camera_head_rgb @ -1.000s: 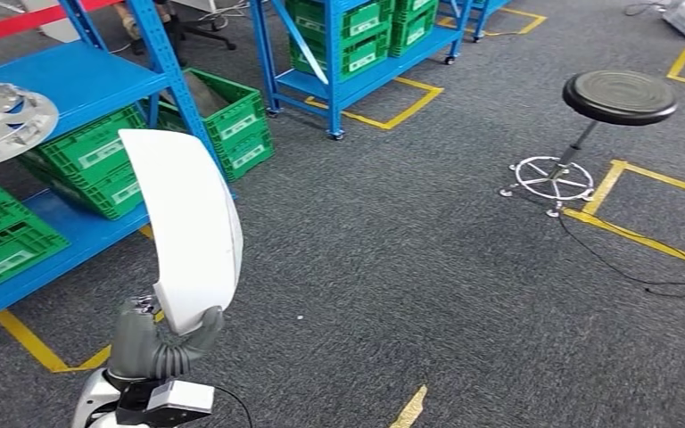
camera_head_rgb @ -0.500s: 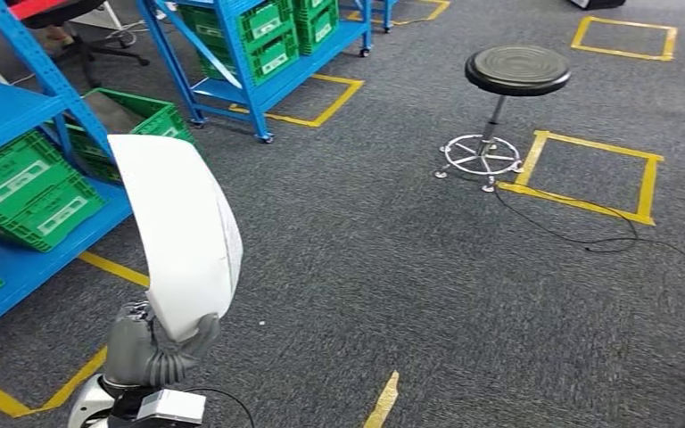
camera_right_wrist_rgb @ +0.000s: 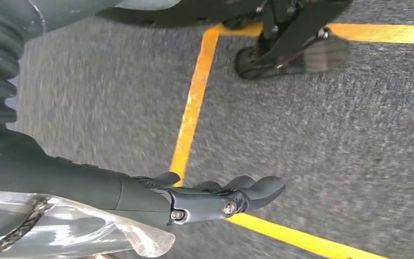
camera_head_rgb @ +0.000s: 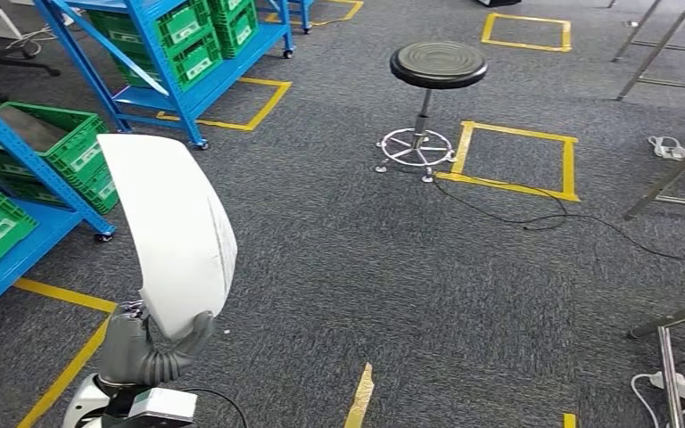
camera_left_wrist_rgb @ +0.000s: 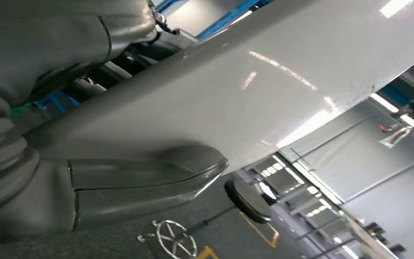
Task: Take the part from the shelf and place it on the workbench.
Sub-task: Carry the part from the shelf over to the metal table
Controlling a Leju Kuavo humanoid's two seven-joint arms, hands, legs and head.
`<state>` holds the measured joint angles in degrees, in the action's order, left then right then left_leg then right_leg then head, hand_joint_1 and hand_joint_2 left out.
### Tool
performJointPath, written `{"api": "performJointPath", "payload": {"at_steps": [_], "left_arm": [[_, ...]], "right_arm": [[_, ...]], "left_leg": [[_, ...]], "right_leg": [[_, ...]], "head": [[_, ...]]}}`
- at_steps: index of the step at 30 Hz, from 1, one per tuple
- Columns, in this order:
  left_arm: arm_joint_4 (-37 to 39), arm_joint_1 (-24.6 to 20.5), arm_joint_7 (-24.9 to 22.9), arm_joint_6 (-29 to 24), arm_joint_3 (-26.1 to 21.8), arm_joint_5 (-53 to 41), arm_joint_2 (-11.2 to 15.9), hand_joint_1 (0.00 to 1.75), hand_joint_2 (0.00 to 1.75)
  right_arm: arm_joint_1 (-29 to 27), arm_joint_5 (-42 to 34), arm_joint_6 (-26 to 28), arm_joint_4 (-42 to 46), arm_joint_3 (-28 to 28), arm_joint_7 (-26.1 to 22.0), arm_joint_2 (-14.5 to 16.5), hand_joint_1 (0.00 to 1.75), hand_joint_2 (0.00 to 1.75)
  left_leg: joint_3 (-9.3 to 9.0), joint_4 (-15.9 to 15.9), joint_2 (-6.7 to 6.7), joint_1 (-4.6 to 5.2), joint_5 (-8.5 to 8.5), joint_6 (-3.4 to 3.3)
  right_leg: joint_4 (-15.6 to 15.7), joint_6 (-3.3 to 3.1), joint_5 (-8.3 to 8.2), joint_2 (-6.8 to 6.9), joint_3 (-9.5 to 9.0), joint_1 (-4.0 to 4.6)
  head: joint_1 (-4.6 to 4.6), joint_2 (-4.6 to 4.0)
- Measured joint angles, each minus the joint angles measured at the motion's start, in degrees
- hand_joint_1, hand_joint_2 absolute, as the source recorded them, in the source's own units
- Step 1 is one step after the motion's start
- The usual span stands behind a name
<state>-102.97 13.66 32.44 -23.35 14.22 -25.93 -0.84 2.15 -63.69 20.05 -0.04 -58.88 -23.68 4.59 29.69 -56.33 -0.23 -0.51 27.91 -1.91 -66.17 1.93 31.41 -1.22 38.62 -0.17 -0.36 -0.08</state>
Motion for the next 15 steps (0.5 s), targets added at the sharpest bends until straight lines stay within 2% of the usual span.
{"api": "performJointPath", "payload": {"at_steps": [1,2,3,4,6,7,8,9,11,13,15], "left_arm": [[0.0,0.1,0.0,0.2,-0.1,0.1,0.0,1.75,1.75],[0.0,0.1,0.0,0.3,-0.2,0.2,0.0,1.75,1.75],[0.0,0.1,0.0,0.3,-0.3,0.3,0.0,1.75,1.75],[0.0,0.1,0.0,0.4,-0.4,0.3,0.0,1.75,1.75],[0.0,0.1,0.0,0.4,-0.8,0.3,0.0,1.75,1.75],[-0.1,0.2,0.0,0.4,-1.0,0.3,0.0,1.75,1.75],[-0.2,0.2,0.0,0.4,-1.3,0.3,0.0,1.75,1.75],[-0.3,0.2,0.0,0.3,-1.4,0.2,0.0,1.75,1.75],[-0.5,0.3,0.0,0.2,-1.8,0.2,0.0,1.75,1.75],[-0.8,0.4,0.0,0.1,-2.0,0.1,-0.1,1.75,1.75],[-0.9,0.7,0.0,0.0,-2.3,0.1,-0.1,1.75,1.75]], "right_arm": [[0.1,0.1,0.2,0.0,-0.2,0.1,0.0,0.0,1.75],[0.1,0.3,0.5,0.0,-0.5,0.2,0.0,0.0,1.75],[0.0,0.5,0.7,0.0,-0.9,0.4,0.0,0.0,1.75],[0.0,0.6,0.9,0.0,-1.2,0.4,0.0,0.0,1.75],[-0.1,0.4,0.9,0.0,-1.7,0.5,0.0,0.0,1.75],[0.0,0.2,0.8,0.0,-1.9,0.4,0.0,0.0,1.75],[0.1,0.0,0.7,0.0,-2.0,0.3,0.0,0.0,1.75],[0.2,-0.2,0.6,0.0,-2.1,0.2,0.0,0.0,1.75],[0.1,-0.6,0.4,0.0,-2.2,0.0,0.0,0.0,1.75],[-0.1,-0.9,0.2,0.0,-2.2,-0.1,0.0,0.0,1.75],[-0.1,-1.0,0.1,0.0,-2.2,-0.1,0.0,0.0,1.75]], "left_leg": [[0.07,0.0,0.88,0.02,0.0,-0.02],[0.1,0.0,1.74,0.03,0.01,-0.01],[0.11,-0.1,2.54,0.02,0.05,0.04],[0.08,-0.1,3.28,-0.01,0.12,0.16],[-0.05,-0.3,4.56,-0.01,0.44,0.66],[-0.1,-0.5,5.11,0.11,0.67,1.03],[-0.12,-0.7,5.59,0.24,0.84,1.4],[-0.14,-0.8,6.03,0.37,0.91,1.75],[-0.25,-0.9,6.62,0.24,1.07,2.39],[0.39,-2.9,4.62,-0.1,2.78,2.92],[3.01,-9.1,1.64,-0.24,6.5,3.05]], "right_leg": [[-3.8,0.31,1.64,0.52,1.81,-0.18],[-6.5,0.58,2.46,0.75,3.03,-0.39],[-7.2,0.84,2.27,0.91,3.26,-0.61],[-5.6,1.05,1.04,1.23,2.21,-0.82],[2.1,1.31,-2.12,3.25,-2.3,-1.0],[5.6,1.06,-3.15,4.16,-4.37,-0.97],[7.6,0.67,-3.51,4.76,-5.57,-0.85],[8.2,0.17,-3.42,4.82,-5.87,-0.67],[8.2,-0.85,-3.65,3.61,-5.65,-0.55],[8.3,-1.65,-3.89,2.55,-5.54,-0.59],[8.3,-2.26,-4.02,1.39,-5.5,-0.5]], "head": [[-0.01,0.01],[0.0,0.0],[-0.01,0.0],[-0.01,0.01],[-0.04,0.0],[0.01,0.01],[0.09,0.01],[0.19,0.01],[0.32,0.01],[0.41,0.01],[0.55,0.01]]}}
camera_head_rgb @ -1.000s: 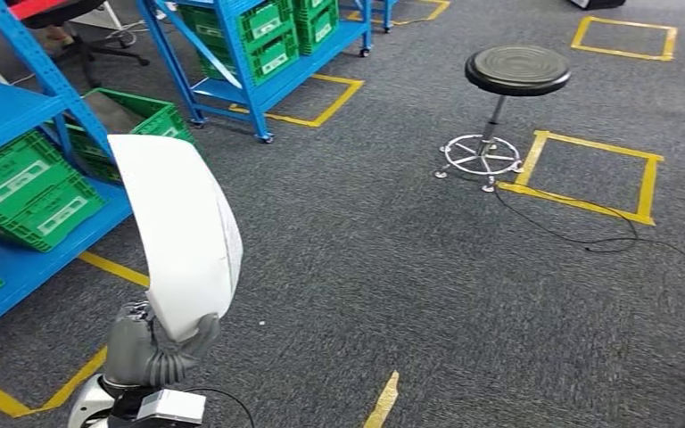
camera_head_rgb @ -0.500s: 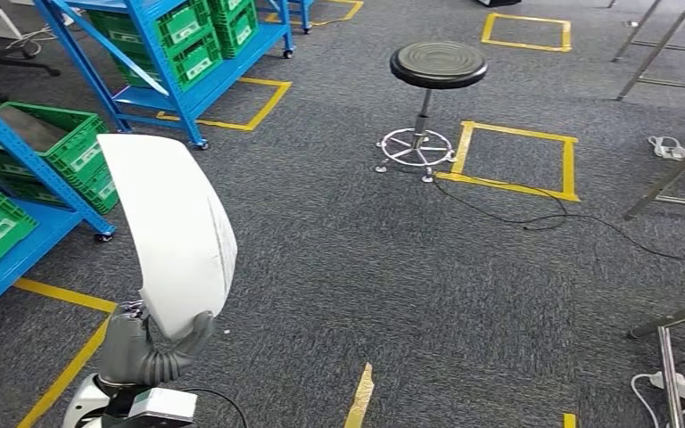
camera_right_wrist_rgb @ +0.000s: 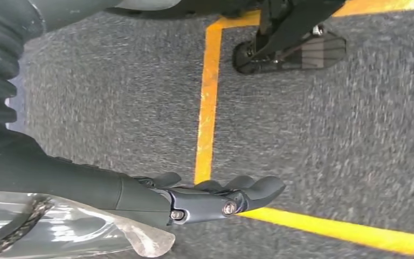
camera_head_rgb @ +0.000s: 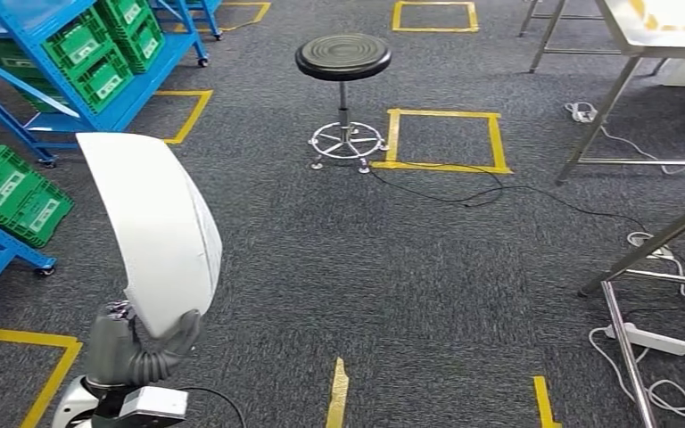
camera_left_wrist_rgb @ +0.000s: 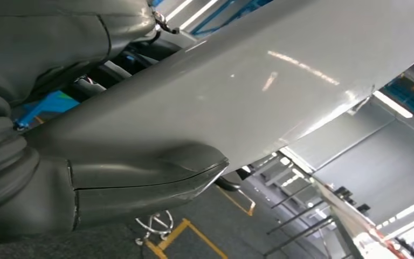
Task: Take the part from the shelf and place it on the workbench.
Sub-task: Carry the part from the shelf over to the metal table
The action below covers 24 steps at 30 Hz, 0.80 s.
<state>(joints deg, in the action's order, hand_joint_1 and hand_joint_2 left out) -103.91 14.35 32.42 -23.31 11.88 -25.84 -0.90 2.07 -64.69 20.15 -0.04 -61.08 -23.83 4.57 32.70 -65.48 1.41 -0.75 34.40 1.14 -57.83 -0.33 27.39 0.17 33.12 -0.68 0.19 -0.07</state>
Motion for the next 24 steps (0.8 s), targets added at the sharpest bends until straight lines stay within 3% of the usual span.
{"api": "performJointPath", "payload": {"at_steps": [2,3,4,5,7,9,11,12,14,16,18,19,20,22,24], "left_arm": [[0.0,0.3,0.0,0.0,-0.2,0.0,0.0,1.75,1.75],[0.0,0.4,-0.1,0.0,-0.3,0.0,0.0,1.75,1.75],[0.0,0.5,-0.1,0.0,-0.4,0.0,0.0,1.75,1.75],[0.0,0.4,-0.1,0.0,-0.5,0.0,0.0,1.75,1.75],[0.0,0.4,-0.1,0.1,-0.6,0.2,0.0,1.75,1.75],[0.0,0.3,-0.1,0.7,-0.6,1.2,0.0,1.75,1.75],[-0.1,0.1,-0.1,1.4,-0.7,2.6,0.0,1.75,1.75],[-0.1,0.0,-0.1,1.7,-0.8,3.1,-0.1,1.75,1.75],[0.0,-0.3,-0.1,2.0,-0.9,3.6,-0.3,1.75,1.75],[0.0,-0.3,-0.1,2.1,-1.1,3.7,-0.4,1.75,1.75],[0.0,-0.2,-0.1,2.2,-1.1,3.7,-0.4,1.75,1.75],[0.0,-0.3,-0.1,2.2,-1.2,3.7,-0.5,1.75,1.75],[0.0,-0.3,-0.1,2.2,-1.2,3.8,-0.5,1.75,1.75],[0.0,-0.3,-0.1,2.3,-1.2,3.9,-0.5,1.75,1.75],[0.0,-0.5,-0.1,2.5,-1.3,4.1,-0.5,1.75,1.75]], "right_arm": [[0.0,0.0,-0.1,0.0,0.0,0.0,0.0,0.0,1.75],[0.0,-0.1,-0.1,0.0,0.0,0.0,0.0,0.0,1.75],[0.0,-0.1,-0.2,0.0,-0.1,-0.1,0.0,0.0,1.75],[-0.1,-0.1,-0.2,0.0,-0.1,-0.2,0.0,0.0,1.75],[0.0,-0.2,-0.1,0.0,-0.3,-0.4,0.0,0.0,1.75],[0.2,-0.4,0.0,0.0,-0.4,-0.7,0.0,0.0,1.75],[0.2,-0.6,0.1,0.0,-0.4,-0.9,0.0,0.0,1.75],[0.1,-0.6,0.2,0.0,-0.5,-1.0,0.0,0.0,1.75],[0.1,-0.7,0.3,0.0,-0.5,-1.1,0.0,0.0,1.75],[0.3,-0.7,0.3,0.0,-0.5,-1.2,0.0,0.0,1.75],[0.4,-0.7,0.4,0.0,-0.6,-1.2,0.0,0.0,1.75],[0.4,-0.7,0.4,0.0,-0.6,-1.2,0.0,0.0,1.75],[0.4,-0.7,0.4,0.0,-0.6,-1.2,-0.1,0.0,1.75],[0.4,-0.8,0.4,0.0,-0.6,-1.2,-0.1,0.0,1.75],[0.6,-0.9,0.4,0.0,-0.6,-1.2,-0.2,0.0,1.75]], "left_leg": [[3.21,-7.1,-0.93,0.03,2.76,-0.21],[3.89,-8.4,-1.05,0.08,2.61,-0.41],[3.55,-7.4,-1.2,0.17,1.33,-0.71],[2.28,-4.5,-1.61,0.29,-0.76,-1.07],[-1.01,3.0,-3.93,0.48,-4.43,-1.84],[-2.65,7.0,-5.7,0.61,-5.36,-2.11],[-2.78,7.7,-5.1,0.68,-5.34,-2.18],[-2.89,8.1,-4.43,0.63,-5.57,-2.35],[-3.14,8.8,-2.91,0.43,-6.04,-2.77],[-3.12,9.0,-1.24,0.48,-6.13,-2.97],[-3.09,9.0,0.51,0.51,-6.03,-2.96],[-3.13,9.0,1.31,0.47,-5.94,-2.88],[-3.21,8.9,2.02,0.42,-5.82,-2.72],[-3.42,8.7,3.25,0.43,-5.39,-2.11],[-3.62,8.4,4.25,0.73,-4.91,-1.41]], "right_leg": [[0.0,-0.35,-0.06,-1.43,0.06,0.33],[0.0,-0.44,-0.1,-2.21,0.06,0.51],[-0.1,-0.48,-0.14,-3.0,0.04,0.65],[-0.1,-0.49,-0.18,-3.77,-0.02,0.73],[-0.2,-0.35,-0.29,-5.2,-0.01,0.82],[-0.3,0.14,-0.57,-6.43,0.48,0.69],[-0.3,0.83,-0.93,-7.53,1.17,0.47],[-0.5,1.07,-0.8,-7.19,1.55,0.48],[-3.6,1.49,1.11,-4.56,3.4,0.65],[-10.6,1.92,4.63,-1.59,6.87,0.56],[-15.7,2.45,6.16,-0.67,9.36,0.21],[-15.4,2.69,5.44,-0.38,9.11,-0.01],[-12.9,2.9,3.89,0.04,7.69,-0.22],[-5.3,3.17,1.0,2.31,3.32,-0.36],[-1.0,2.58,0.23,4.02,0.76,-0.19]], "head": [[-0.01,-0.01],[-0.02,-0.01],[-0.02,-0.01],[-0.02,0.0],[-0.05,-0.01],[-0.06,-0.01],[-0.05,-0.01],[-0.1,-0.02],[-0.31,-0.01],[-0.46,0.0],[-0.46,0.0],[-0.46,-0.01],[-0.46,0.0],[-0.51,-0.01],[-0.39,0.0]]}}
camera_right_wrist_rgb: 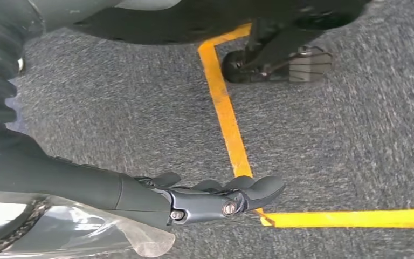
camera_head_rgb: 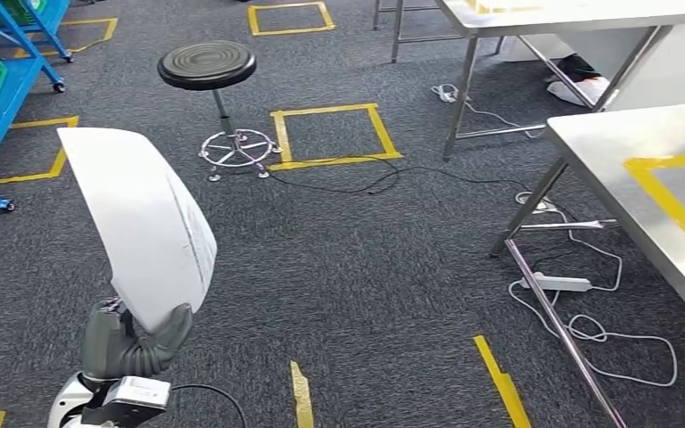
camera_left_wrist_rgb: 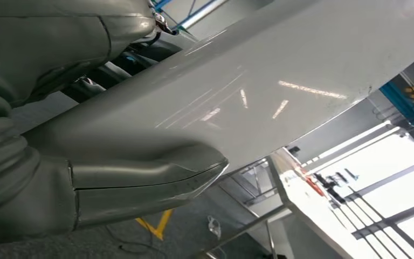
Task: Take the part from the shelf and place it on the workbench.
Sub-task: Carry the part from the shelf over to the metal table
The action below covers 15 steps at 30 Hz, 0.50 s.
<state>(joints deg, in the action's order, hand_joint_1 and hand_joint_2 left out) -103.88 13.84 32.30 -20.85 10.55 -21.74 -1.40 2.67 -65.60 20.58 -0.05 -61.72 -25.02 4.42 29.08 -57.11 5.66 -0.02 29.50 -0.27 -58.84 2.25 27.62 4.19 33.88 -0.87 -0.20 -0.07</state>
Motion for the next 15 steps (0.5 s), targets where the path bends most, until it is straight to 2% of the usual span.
{"api": "performJointPath", "payload": {"at_steps": [1,3,5,7,8,9,10,11,12,13,14,15], "left_arm": [[0.0,-0.1,0.0,0.2,0.0,0.1,0.0,1.75,1.75],[0.0,-0.3,0.0,0.4,-0.1,0.1,0.0,1.75,1.75],[0.1,-0.5,0.0,0.7,-0.1,0.2,0.0,1.75,1.75],[0.3,-0.5,-0.1,1.1,-0.1,0.4,0.0,1.75,1.75],[0.4,-0.5,-0.1,1.4,-0.1,0.6,0.0,1.75,1.75],[0.6,-0.5,-0.1,1.6,-0.1,0.7,0.0,1.75,1.75],[0.8,-0.6,-0.2,1.8,-0.1,0.7,0.0,1.75,1.75],[0.9,-0.6,-0.2,1.9,-0.1,0.6,0.0,1.75,1.75],[1.0,-0.7,-0.2,1.9,-0.1,0.6,0.0,1.75,1.75],[1.1,-0.8,-0.2,2.0,-0.1,0.5,0.0,1.75,1.75],[1.2,-0.9,-0.2,2.0,-0.1,0.5,0.0,1.75,1.75],[1.2,-1.0,-0.3,2.1,-0.1,0.5,0.0,1.75,1.75]], "right_arm": [[0.1,0.0,0.0,0.0,0.0,0.0,0.0,0.0,1.75],[0.0,-0.1,0.0,0.0,-0.1,0.0,-0.1,0.0,1.75],[-0.1,-0.2,0.1,-0.1,-0.2,0.0,-0.2,0.0,1.75],[0.0,-0.2,0.0,-0.1,-0.2,0.0,-0.3,0.0,1.75],[0.1,-0.2,0.0,-0.1,-0.3,0.0,-0.3,0.0,1.75],[0.1,-0.2,0.0,-0.1,-0.3,0.0,-0.3,0.0,1.75],[0.1,-0.3,0.0,-0.1,-0.4,0.0,-0.3,0.0,1.75],[0.1,-0.3,0.0,-0.1,-0.5,0.0,-0.3,0.0,1.75],[0.1,-0.4,0.0,-0.1,-0.6,0.0,-0.3,0.0,1.75],[0.1,-0.4,-0.1,-0.1,-0.7,0.0,-0.3,0.0,1.75],[0.1,-0.5,-0.1,-0.1,-0.8,0.0,-0.3,0.0,1.75],[0.1,-0.6,-0.1,-0.1,-0.8,-0.1,-0.3,0.0,1.75]], "left_leg": [[-0.1,-0.1,0.48,0.15,0.16,0.26],[-0.39,-0.3,1.06,-0.04,0.63,0.8],[0.53,-3.0,-1.05,-0.43,2.67,1.26],[3.8,-10.1,-4.06,-0.56,6.19,1.33],[5.79,-14.0,-4.73,-0.54,7.55,1.24],[7.32,-16.6,-5.07,-0.52,8.01,1.09],[8.01,-17.3,-5.28,-0.48,7.3,0.85],[7.66,-15.7,-5.56,-0.42,5.47,0.53],[6.49,-12.3,-6.2,-0.34,2.96,0.18],[5.07,-8.5,-7.44,-0.25,0.83,-0.18],[3.77,-5.0,-8.57,-0.23,-0.54,-0.43],[2.95,-2.8,-9.4,-0.18,-1.1,-0.55]], "right_leg": [[0.3,-0.48,0.26,0.05,-0.14,0.18],[0.3,-1.33,0.13,-1.34,-0.11,0.16],[0.4,-1.96,-0.01,-2.65,-0.17,0.12],[0.4,-2.45,-0.05,-4.0,-0.19,0.21],[0.4,-2.6,-0.05,-4.78,-0.2,0.32],[0.4,-2.71,-0.04,-5.62,-0.25,0.45],[0.4,-2.75,-0.04,-6.49,-0.34,0.58],[0.4,-2.78,-0.03,-7.36,-0.47,0.66],[0.4,-2.78,-0.03,-8.19,-0.62,0.7],[0.4,-2.74,-0.03,-8.92,-0.7,0.74],[0.3,-2.64,-0.03,-9.61,-0.65,0.78],[0.3,-2.44,-0.09,-10.19,-0.46,0.75]], "head": [[0.05,0.0],[0.17,0.01],[0.32,0.0],[0.5,-0.01],[0.51,-0.01],[0.52,-0.01],[0.51,-0.01],[0.5,-0.01],[0.5,-0.01],[0.49,-0.01],[0.47,-0.01],[0.47,-0.01]]}}
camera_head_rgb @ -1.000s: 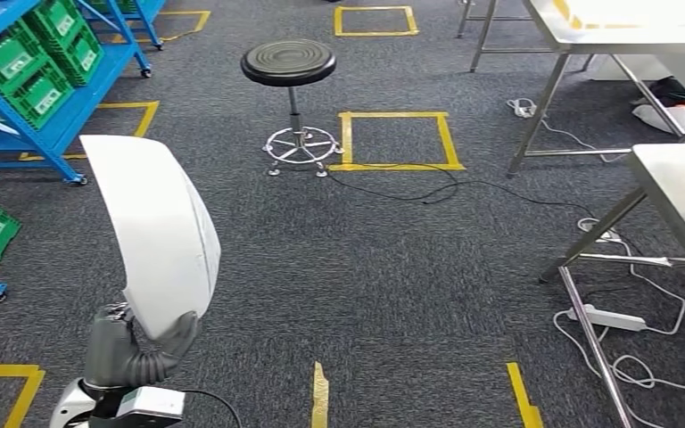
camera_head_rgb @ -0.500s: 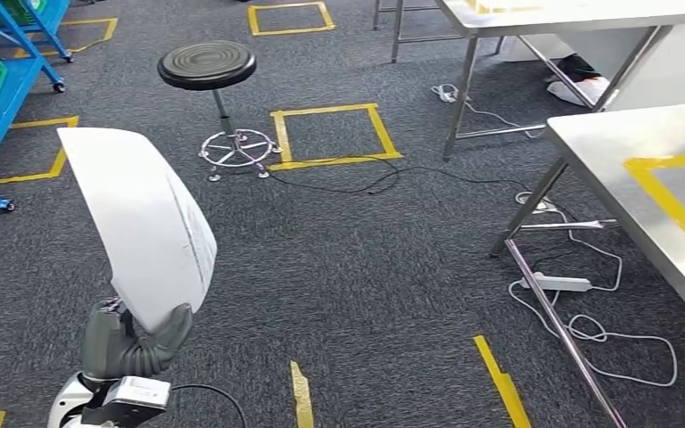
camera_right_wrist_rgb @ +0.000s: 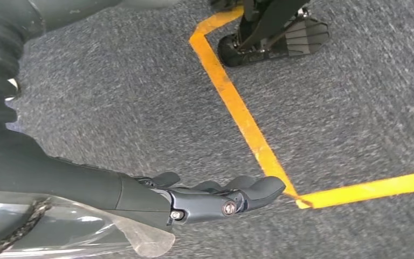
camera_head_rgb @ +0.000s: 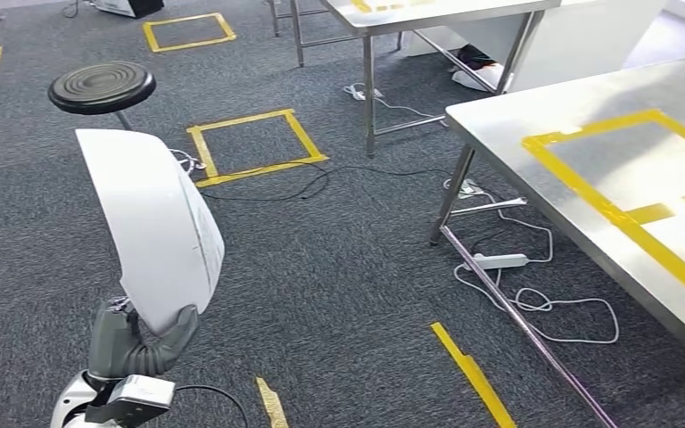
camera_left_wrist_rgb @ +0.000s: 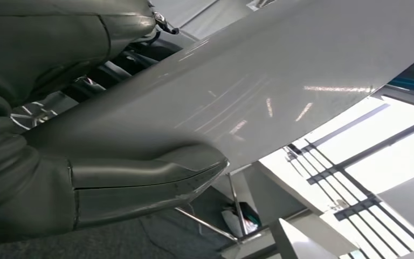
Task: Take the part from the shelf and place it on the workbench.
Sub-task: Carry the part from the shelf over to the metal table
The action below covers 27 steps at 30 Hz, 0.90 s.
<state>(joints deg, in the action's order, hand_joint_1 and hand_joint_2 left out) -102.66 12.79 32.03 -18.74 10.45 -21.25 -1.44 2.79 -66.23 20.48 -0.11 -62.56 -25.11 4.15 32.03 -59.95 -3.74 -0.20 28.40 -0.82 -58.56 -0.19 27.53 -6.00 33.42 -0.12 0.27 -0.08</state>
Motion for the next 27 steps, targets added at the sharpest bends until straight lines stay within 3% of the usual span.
{"api": "performJointPath", "payload": {"at_steps": [1,3,5,7,9,10,11,12,14,16,18,20,22,24,25,27], "left_arm": [[0.1,-0.1,-0.1,0.1,0.0,0.0,0.0,1.75,1.75],[0.2,-0.5,-0.2,0.2,0.1,-0.1,-0.1,1.75,1.75],[0.3,-0.8,-0.4,0.3,0.3,-0.3,-0.4,1.75,1.75],[0.4,-1.0,-0.6,0.3,0.5,-0.3,-0.5,1.75,1.75],[0.6,-1.0,-0.7,0.2,0.5,-0.3,-0.5,1.75,1.75],[0.7,-1.0,-0.7,0.1,0.5,-0.3,-0.5,1.75,1.75],[0.8,-1.1,-0.7,0.1,0.5,-0.3,-0.5,1.75,1.75],[0.8,-1.1,-0.8,0.0,0.6,-0.3,-0.5,1.75,1.75],[0.9,-1.2,-0.8,-0.1,0.6,-0.1,-0.5,1.75,1.75],[0.9,-1.3,-0.8,-0.2,0.6,0.3,-0.5,1.75,1.75],[0.9,-1.6,-0.9,-0.2,0.7,0.5,-0.5,1.75,1.75],[0.9,-2.0,-0.9,-0.3,0.9,0.6,-0.6,1.75,1.75],[1.0,-2.2,-0.9,-0.4,1.1,0.8,-0.6,1.75,1.75],[1.2,-2.1,-1.0,-0.6,1.2,0.9,-0.6,1.75,1.75],[1.4,-2.1,-1.1,-0.7,1.2,1.0,-0.6,1.75,1.75],[1.6,-2.2,-1.2,-0.9,1.2,1.3,-0.6,1.75,1.75]], "right_arm": [[-0.1,-0.1,0.0,0.0,-0.1,-0.1,0.0,0.0,1.75],[-0.3,-0.3,0.0,0.0,-0.2,-0.2,0.0,0.0,1.75],[-0.5,-0.6,-0.1,-0.1,-0.3,-0.3,0.0,0.0,1.75],[-0.4,-0.7,-0.2,-0.1,-0.3,-0.3,-0.1,0.0,1.75],[-0.3,-0.8,-0.3,-0.1,-0.4,-0.3,-0.1,0.0,1.75],[-0.3,-0.8,-0.4,-0.1,-0.4,-0.3,-0.1,0.0,1.75],[-0.4,-0.9,-0.5,-0.1,-0.4,-0.3,-0.1,0.0,1.75],[-0.5,-0.9,-0.5,-0.1,-0.5,-0.2,-0.2,0.0,1.75],[-0.6,-0.9,-0.5,-0.1,-0.6,-0.2,-0.2,0.0,1.75],[-0.4,-0.9,-0.7,-0.1,-0.7,-0.2,-0.2,0.0,1.75],[-0.4,-0.9,-0.8,-0.1,-0.8,-0.3,-0.3,0.0,1.75],[-0.6,-1.0,-0.9,-0.1,-0.8,-0.3,-0.3,0.0,1.75],[-0.6,-1.0,-1.0,-0.1,-0.8,-0.4,-0.3,0.0,1.75],[-0.4,-1.1,-1.1,-0.1,-0.9,-0.5,-0.3,0.0,1.75],[-0.5,-1.1,-1.2,-0.1,-1.0,-0.5,-0.3,0.0,1.75],[-0.5,-1.2,-1.2,-0.1,-1.2,-0.5,-0.3,0.0,1.75]], "left_leg": [[-0.31,0.9,-0.36,0.07,0.12,-0.09],[-0.54,1.8,0.6,0.08,0.0,-0.38],[-0.91,2.6,1.84,-0.09,-0.42,-0.9],[-1.11,3.0,3.32,-0.11,-0.52,-1.21],[-1.13,3.0,4.94,-0.05,-0.37,-1.31],[-1.19,3.0,5.73,-0.04,-0.26,-1.29],[-1.31,3.0,6.44,-0.05,-0.12,-1.19],[-1.53,3.0,7.1,-0.08,0.07,-1.02],[-2.04,2.8,8.25,0.08,0.61,-0.45],[-2.41,2.7,9.25,0.42,1.06,0.1],[-2.76,2.7,10.25,0.46,1.38,0.57],[-2.61,1.3,8.74,0.15,2.64,1.18],[0.01,-4.7,5.71,-0.12,5.73,1.6],[4.18,-12.5,4.48,-0.18,8.54,1.67],[5.53,-14.5,4.3,-0.18,8.52,1.61],[5.41,-12.2,3.99,-0.17,5.28,1.25]], "right_leg": [[0.0,0.3,-0.1,-0.53,0.26,-0.08],[0.2,1.0,-0.33,-1.28,0.84,-0.31],[-1.2,1.46,0.68,0.77,1.97,-0.2],[-6.8,1.83,3.67,4.02,4.96,-0.09],[-13.5,2.32,6.21,5.26,8.49,-0.25],[-14.9,2.55,6.22,5.53,9.23,-0.37],[-14.0,2.71,5.13,5.82,8.69,-0.49],[-11.0,2.8,3.33,6.32,7.02,-0.59],[-3.3,2.63,0.41,8.54,2.59,-0.49],[0.3,1.96,-0.12,9.79,0.36,-0.2],[0.5,1.15,0.08,8.81,0.18,-0.03],[0.7,0.41,0.13,7.65,-0.11,-0.19],[0.9,-0.2,0.2,6.4,-0.46,-0.39],[0.9,-0.49,0.33,4.92,-0.65,-0.32],[0.9,-0.55,0.4,4.1,-0.81,-0.26],[0.8,-0.56,0.59,2.45,-1.28,-0.18]], "head": [[0.0,-0.01],[-0.02,0.0],[-0.16,0.0],[-0.29,-0.01],[-0.31,0.0],[-0.31,0.0],[-0.32,0.0],[-0.32,0.0],[-0.34,0.0],[-0.24,-0.01],[-0.2,0.0],[-0.03,0.0],[0.27,-0.01],[0.33,-0.01],[0.34,-0.01],[0.33,-0.01]]}}
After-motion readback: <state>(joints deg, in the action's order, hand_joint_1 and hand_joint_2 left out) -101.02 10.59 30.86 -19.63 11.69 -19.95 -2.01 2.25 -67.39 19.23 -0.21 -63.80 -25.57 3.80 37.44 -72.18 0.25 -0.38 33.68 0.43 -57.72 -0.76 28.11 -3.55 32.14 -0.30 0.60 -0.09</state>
